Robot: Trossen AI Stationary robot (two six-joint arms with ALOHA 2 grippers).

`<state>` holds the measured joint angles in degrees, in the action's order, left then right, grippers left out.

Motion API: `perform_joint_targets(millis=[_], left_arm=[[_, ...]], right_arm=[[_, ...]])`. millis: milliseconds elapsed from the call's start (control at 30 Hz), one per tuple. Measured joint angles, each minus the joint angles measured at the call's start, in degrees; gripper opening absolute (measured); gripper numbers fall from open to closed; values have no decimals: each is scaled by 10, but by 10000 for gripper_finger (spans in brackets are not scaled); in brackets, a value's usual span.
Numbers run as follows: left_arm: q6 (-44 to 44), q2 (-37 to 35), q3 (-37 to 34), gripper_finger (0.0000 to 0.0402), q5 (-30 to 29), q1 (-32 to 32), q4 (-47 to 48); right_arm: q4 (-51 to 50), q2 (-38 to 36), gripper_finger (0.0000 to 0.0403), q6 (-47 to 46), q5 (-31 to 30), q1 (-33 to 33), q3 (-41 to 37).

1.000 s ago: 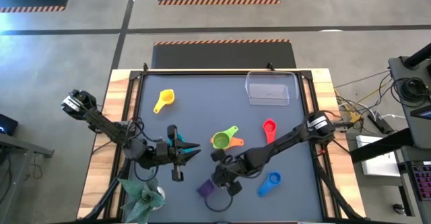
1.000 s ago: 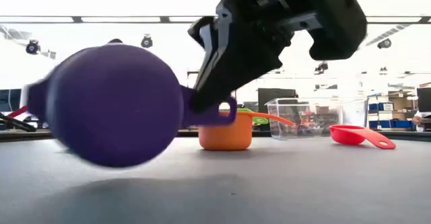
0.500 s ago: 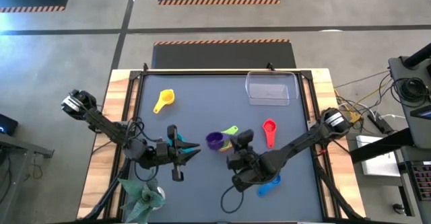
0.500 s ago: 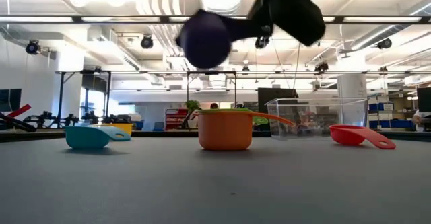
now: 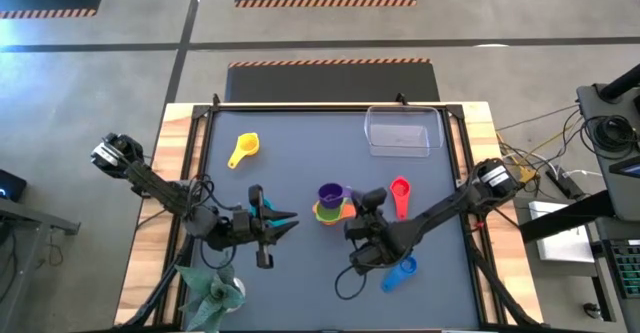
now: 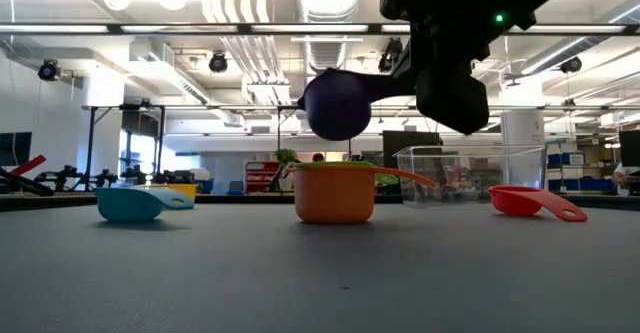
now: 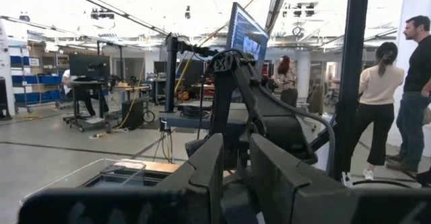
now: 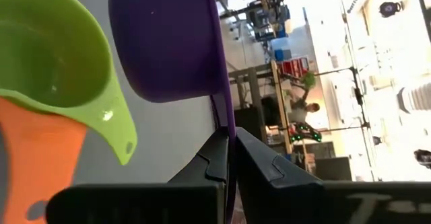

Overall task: Nest measuring cups in basket
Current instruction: Stack the violet measuring cup on top of the light green measuring cup, then stack the yellow measuring cup on top of the violet measuring cup

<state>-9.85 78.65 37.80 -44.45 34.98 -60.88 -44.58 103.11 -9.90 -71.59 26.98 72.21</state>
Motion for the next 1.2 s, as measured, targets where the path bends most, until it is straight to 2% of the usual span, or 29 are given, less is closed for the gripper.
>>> perform_joint_targets(millis=[233, 433, 533, 800, 933, 1200], left_arm=[[0, 0, 0, 57, 0, -1, 1], [0, 0, 0, 57, 0, -1, 3], [0, 0, 0, 57, 0, -1, 4], [1, 0, 0, 57, 0, -2, 5], [1, 0, 0, 57, 0, -2, 6], [17, 0, 0, 57, 0, -2, 34]], right_arm=[[66, 0, 8, 34, 36, -2, -22], [77, 0, 9, 39, 48, -2, -29], [79, 0, 14, 41, 76, -2, -29], [82, 1, 72, 51, 99, -2, -30], [90, 1, 108, 51, 155, -2, -30], [91, -8, 145, -24, 206, 27, -30]])
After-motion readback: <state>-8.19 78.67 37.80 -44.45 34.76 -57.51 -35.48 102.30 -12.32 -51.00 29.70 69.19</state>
